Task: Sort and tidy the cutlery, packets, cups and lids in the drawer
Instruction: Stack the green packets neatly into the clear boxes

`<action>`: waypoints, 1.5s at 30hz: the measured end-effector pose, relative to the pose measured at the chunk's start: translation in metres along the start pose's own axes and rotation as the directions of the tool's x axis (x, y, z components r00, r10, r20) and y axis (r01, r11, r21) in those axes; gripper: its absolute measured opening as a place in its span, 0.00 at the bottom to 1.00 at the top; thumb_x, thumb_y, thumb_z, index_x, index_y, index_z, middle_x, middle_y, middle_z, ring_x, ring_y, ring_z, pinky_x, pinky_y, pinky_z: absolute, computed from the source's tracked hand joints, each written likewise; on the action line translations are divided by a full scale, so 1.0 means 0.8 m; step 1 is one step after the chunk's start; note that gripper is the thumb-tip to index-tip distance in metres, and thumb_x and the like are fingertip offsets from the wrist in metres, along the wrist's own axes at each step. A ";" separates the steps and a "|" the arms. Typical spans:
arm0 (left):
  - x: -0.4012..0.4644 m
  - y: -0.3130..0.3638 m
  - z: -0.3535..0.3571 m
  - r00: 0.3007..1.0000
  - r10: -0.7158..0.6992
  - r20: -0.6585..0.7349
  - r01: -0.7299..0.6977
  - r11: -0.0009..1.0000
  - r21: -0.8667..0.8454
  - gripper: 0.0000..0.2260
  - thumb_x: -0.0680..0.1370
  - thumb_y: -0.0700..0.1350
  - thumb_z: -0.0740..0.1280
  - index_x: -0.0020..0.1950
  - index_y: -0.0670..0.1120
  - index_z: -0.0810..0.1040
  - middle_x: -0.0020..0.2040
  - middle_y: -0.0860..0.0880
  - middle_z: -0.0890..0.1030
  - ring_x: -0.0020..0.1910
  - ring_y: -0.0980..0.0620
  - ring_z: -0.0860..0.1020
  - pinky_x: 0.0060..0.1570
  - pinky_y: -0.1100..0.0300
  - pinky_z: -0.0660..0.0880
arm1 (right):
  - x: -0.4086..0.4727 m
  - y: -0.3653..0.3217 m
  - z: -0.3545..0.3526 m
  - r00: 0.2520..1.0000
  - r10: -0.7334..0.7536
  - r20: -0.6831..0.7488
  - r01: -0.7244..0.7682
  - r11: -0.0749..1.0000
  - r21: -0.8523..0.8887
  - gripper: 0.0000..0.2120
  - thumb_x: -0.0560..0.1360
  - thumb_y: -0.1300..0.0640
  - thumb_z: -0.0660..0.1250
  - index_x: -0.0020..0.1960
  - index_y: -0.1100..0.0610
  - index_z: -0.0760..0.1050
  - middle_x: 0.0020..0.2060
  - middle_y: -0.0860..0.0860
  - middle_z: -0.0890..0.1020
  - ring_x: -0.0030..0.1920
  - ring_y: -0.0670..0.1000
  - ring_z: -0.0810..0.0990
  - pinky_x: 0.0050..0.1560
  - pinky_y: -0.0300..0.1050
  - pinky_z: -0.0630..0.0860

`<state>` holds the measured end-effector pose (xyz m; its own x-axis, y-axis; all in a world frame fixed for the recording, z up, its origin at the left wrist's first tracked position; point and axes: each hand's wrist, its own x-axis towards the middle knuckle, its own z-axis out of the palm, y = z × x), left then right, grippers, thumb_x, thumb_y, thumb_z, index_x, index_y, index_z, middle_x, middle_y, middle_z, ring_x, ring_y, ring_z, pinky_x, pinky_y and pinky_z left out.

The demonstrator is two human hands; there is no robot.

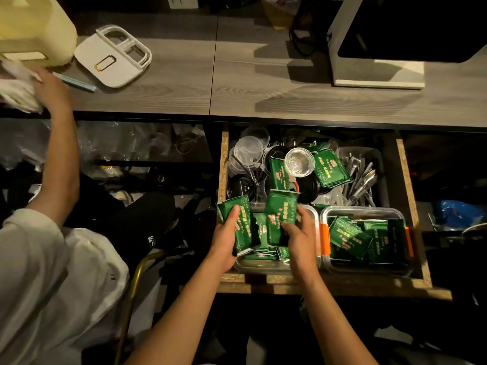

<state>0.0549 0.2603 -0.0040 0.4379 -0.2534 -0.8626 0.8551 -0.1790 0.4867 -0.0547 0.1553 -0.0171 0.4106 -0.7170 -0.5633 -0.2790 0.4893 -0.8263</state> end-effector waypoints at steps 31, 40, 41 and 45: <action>0.021 -0.008 -0.028 0.998 0.040 0.052 -0.037 0.997 -0.066 0.40 0.56 0.55 0.84 0.64 0.46 0.75 0.62 0.43 0.81 0.61 0.41 0.79 0.63 0.39 0.75 | 0.080 0.065 -0.026 0.985 0.157 -0.077 -0.172 0.791 -0.587 0.24 0.79 0.60 0.65 0.73 0.58 0.64 0.55 0.60 0.81 0.38 0.47 0.77 0.30 0.34 0.73; 0.034 -0.018 -0.043 0.998 0.045 0.036 -0.043 0.997 -0.071 0.35 0.60 0.53 0.81 0.63 0.45 0.76 0.60 0.44 0.83 0.61 0.42 0.80 0.65 0.39 0.73 | 0.116 0.106 -0.034 0.946 0.310 -0.095 -0.277 0.619 -0.735 0.25 0.73 0.51 0.74 0.62 0.63 0.71 0.54 0.56 0.80 0.52 0.58 0.82 0.54 0.47 0.80; 0.033 -0.020 -0.042 0.998 0.050 0.041 -0.048 0.997 -0.065 0.38 0.57 0.55 0.83 0.63 0.45 0.76 0.60 0.44 0.83 0.62 0.42 0.79 0.66 0.39 0.72 | 0.112 0.107 -0.032 0.946 0.313 -0.085 -0.272 0.623 -0.733 0.23 0.74 0.51 0.74 0.61 0.61 0.71 0.53 0.55 0.81 0.51 0.57 0.82 0.54 0.49 0.80; 0.036 -0.024 -0.042 0.996 0.065 0.063 -0.063 0.998 -0.027 0.41 0.54 0.59 0.84 0.62 0.46 0.77 0.60 0.45 0.83 0.63 0.43 0.79 0.67 0.39 0.71 | 0.102 0.110 -0.033 0.954 0.285 -0.087 -0.269 0.696 -0.666 0.15 0.78 0.56 0.69 0.62 0.60 0.72 0.45 0.54 0.82 0.39 0.51 0.80 0.38 0.44 0.79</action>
<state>0.0603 0.2881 -0.0430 0.4743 -0.3236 -0.8187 0.8328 -0.1366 0.5365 -0.0688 0.1266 -0.1355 0.2363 -0.5882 -0.7734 -0.8825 0.2032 -0.4242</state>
